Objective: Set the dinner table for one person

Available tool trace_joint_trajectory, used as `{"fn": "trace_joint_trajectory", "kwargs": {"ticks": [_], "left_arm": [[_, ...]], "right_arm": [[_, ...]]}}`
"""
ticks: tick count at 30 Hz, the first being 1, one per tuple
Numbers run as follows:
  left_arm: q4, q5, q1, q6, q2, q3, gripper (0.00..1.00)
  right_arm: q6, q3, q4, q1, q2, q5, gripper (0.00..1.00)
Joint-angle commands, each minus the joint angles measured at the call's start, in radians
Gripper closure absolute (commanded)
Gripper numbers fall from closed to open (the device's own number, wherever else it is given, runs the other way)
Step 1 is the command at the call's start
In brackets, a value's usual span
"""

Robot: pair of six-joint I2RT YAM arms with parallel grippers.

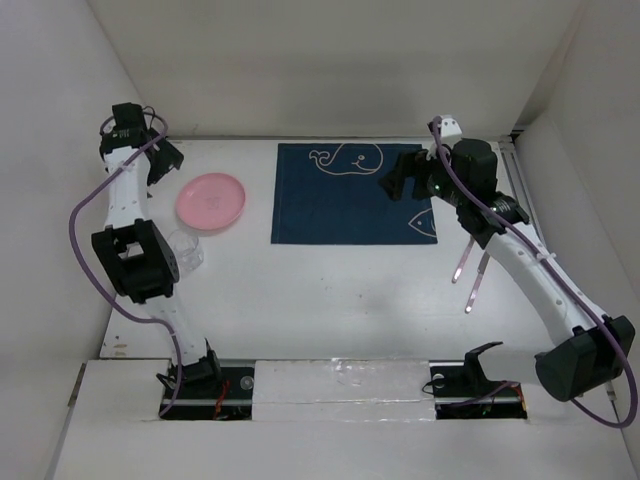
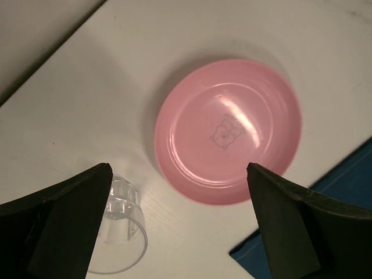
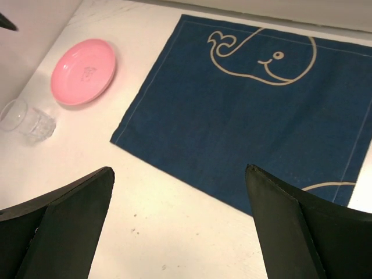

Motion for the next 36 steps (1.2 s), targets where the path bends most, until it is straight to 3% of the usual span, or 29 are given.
{"fn": "trace_joint_trajectory", "kwargs": {"ticks": [1,7,16,22,26,28,31,36], "left_arm": [[0.001,-0.045,-0.005,0.025,0.024,-0.05,0.01],[0.058,-0.018,-0.005,0.025,0.102,-0.13,0.02],[0.069,-0.005,-0.005,0.035,0.254,-0.126,0.12],[0.087,-0.021,-0.005,0.017,0.303,-0.129,0.3],[0.087,-0.021,-0.005,0.008,0.358,-0.129,0.61],[0.078,-0.021,-0.005,0.008,0.372,-0.12,0.82],[0.078,-0.01,-0.005,0.008,0.372,-0.107,1.0],[0.128,0.059,-0.005,0.02,0.315,-0.051,1.0]], "right_arm": [[-0.02,-0.006,0.06,0.009,-0.001,-0.08,0.0],[-0.029,-0.006,0.06,0.009,-0.021,-0.118,0.0],[-0.038,-0.015,0.078,0.019,-0.043,-0.152,0.0],[-0.038,-0.015,0.078,0.019,-0.061,-0.152,0.0],[-0.038,-0.015,0.078,0.019,-0.07,-0.152,0.0],[-0.038,-0.015,0.078,0.019,-0.07,-0.152,0.0],[-0.038,-0.015,0.078,0.019,-0.07,-0.152,0.0],[-0.038,-0.026,0.078,0.019,-0.079,-0.143,0.0]]}}
